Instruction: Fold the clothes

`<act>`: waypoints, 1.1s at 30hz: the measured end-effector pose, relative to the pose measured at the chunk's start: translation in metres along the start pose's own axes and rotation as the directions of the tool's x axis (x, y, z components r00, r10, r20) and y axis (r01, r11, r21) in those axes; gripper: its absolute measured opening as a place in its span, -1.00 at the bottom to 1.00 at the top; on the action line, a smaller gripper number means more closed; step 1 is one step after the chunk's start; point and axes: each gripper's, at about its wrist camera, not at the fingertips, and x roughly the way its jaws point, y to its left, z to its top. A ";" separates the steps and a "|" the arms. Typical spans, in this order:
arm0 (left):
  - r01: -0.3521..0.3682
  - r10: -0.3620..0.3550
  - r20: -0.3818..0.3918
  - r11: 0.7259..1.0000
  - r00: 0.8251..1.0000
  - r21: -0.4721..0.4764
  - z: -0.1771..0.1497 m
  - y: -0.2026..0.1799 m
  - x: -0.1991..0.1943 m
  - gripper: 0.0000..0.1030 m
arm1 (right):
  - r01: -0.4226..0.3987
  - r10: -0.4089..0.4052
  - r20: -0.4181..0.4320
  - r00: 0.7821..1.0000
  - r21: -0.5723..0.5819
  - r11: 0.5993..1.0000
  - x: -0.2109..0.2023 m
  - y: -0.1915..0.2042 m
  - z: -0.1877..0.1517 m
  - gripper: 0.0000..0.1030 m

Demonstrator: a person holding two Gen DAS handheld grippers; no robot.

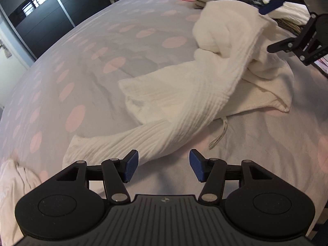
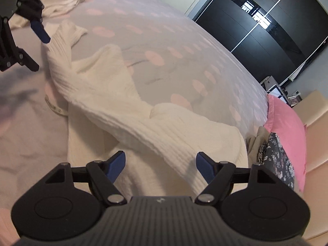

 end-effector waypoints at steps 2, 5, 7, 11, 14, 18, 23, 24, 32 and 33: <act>-0.004 0.003 0.016 0.999 1.000 0.033 0.006 -0.009 0.007 0.04 | 0.018 -0.018 -0.001 1.000 0.005 1.000 0.002 -0.003 -0.001 0.52; -0.001 0.000 0.017 0.998 1.000 0.064 0.015 -0.020 0.021 0.05 | 0.055 -0.055 -0.006 0.998 0.038 0.998 0.006 -0.012 0.001 0.48; -0.032 0.031 0.012 0.995 0.999 0.094 0.020 -0.027 0.032 0.05 | 0.086 -0.085 -0.025 0.996 0.053 0.995 0.011 -0.019 0.002 0.22; -0.059 0.058 0.012 0.998 0.998 0.034 0.027 -0.023 0.041 -0.72 | 0.131 -0.119 -0.100 0.988 0.121 0.984 0.019 -0.035 -0.001 -0.58; -0.049 0.057 0.076 0.993 0.995 -0.105 0.035 -0.001 0.023 -0.89 | 0.179 -0.163 -0.100 0.982 0.184 0.967 0.014 -0.047 -0.002 -0.65; -0.078 0.120 0.170 0.970 0.978 -0.231 0.046 0.024 -0.012 -0.90 | 0.193 -0.180 -0.076 0.981 0.238 0.952 0.003 -0.053 0.002 -0.48; -0.142 0.188 0.139 0.947 0.972 -0.287 0.049 0.039 -0.019 -0.74 | 0.082 -0.093 0.032 0.995 0.247 0.966 -0.019 -0.040 0.012 -0.28; -0.149 0.189 0.123 0.948 0.974 -0.281 0.048 0.038 -0.018 -0.69 | 0.044 -0.061 0.064 0.996 0.230 0.972 -0.026 -0.035 0.013 -0.24; -0.126 0.155 0.114 0.965 0.981 -0.231 0.028 0.014 -0.042 -0.20 | -0.210 0.213 0.061 0.975 -0.042 0.977 -0.044 0.033 -0.004 -0.22; -0.109 0.139 0.110 0.964 0.984 -0.243 0.026 0.011 -0.043 -0.19 | -0.228 0.231 0.038 0.972 -0.060 0.972 -0.042 0.040 -0.008 -0.22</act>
